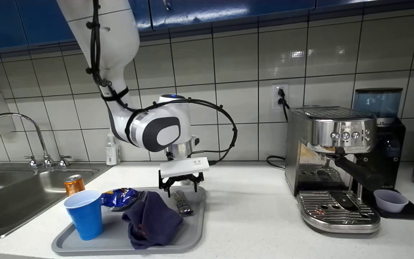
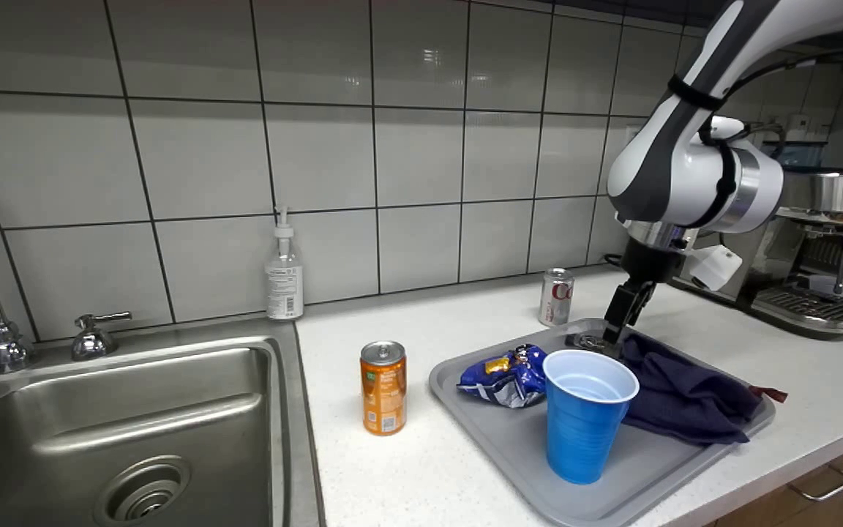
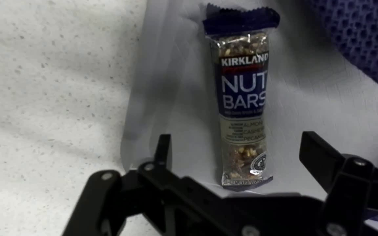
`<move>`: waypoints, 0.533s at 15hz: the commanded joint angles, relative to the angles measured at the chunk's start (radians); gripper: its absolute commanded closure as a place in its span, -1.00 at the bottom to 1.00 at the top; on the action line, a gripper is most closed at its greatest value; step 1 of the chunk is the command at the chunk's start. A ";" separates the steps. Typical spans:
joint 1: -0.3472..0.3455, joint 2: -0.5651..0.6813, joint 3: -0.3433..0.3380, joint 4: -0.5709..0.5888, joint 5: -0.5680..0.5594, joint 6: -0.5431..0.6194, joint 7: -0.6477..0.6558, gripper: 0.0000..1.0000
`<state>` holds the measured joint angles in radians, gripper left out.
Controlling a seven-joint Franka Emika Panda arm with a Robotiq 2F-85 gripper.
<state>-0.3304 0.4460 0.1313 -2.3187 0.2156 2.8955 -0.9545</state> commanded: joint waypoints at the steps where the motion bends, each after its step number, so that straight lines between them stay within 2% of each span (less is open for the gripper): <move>1: -0.019 -0.028 -0.001 0.015 -0.013 -0.062 0.080 -1.00; 8: -0.040 -0.094 -0.007 -0.006 0.016 -0.132 0.164 -1.00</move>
<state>-0.3548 0.4157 0.1249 -2.3044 0.2187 2.8242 -0.8346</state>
